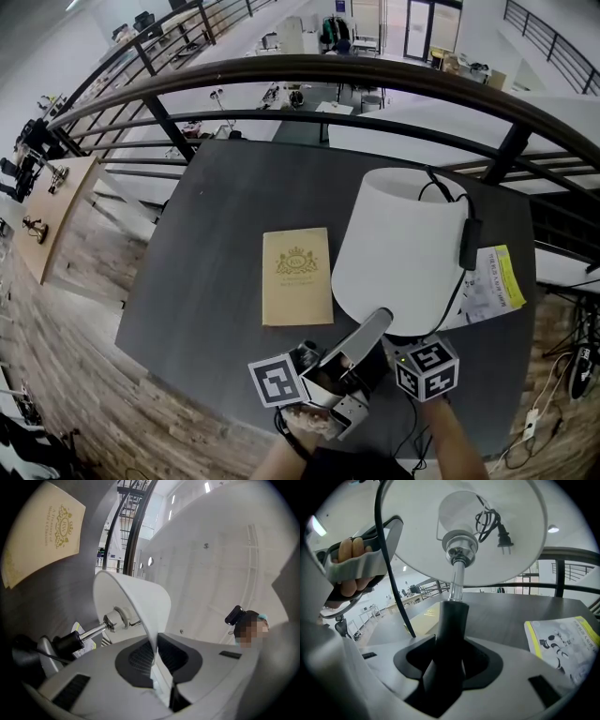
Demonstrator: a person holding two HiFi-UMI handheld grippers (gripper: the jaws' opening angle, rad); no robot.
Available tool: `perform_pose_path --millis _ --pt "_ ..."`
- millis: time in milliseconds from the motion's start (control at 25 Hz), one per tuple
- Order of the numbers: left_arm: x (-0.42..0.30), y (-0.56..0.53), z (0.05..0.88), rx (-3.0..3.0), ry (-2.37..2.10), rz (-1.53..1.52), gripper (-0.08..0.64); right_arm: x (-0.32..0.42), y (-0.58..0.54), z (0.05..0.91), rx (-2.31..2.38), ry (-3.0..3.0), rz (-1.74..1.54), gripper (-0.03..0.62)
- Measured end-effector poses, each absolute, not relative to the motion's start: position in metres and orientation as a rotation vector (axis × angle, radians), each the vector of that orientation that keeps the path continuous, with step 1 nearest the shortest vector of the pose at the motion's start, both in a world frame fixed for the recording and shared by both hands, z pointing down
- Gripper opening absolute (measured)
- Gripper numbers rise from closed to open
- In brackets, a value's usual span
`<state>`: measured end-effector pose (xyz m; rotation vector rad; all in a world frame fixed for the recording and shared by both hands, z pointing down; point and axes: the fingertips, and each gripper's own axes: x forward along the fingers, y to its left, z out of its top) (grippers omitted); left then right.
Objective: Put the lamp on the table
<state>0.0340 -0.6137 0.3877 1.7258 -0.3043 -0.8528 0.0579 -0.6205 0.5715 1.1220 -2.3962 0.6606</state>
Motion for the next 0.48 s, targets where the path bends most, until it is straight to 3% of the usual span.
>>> perform_pose_path --millis 480 --pt "0.034 -0.601 0.389 1.754 -0.299 -0.853 0.034 0.059 -0.616 0.572 1.106 -2.407 0.666 0.201"
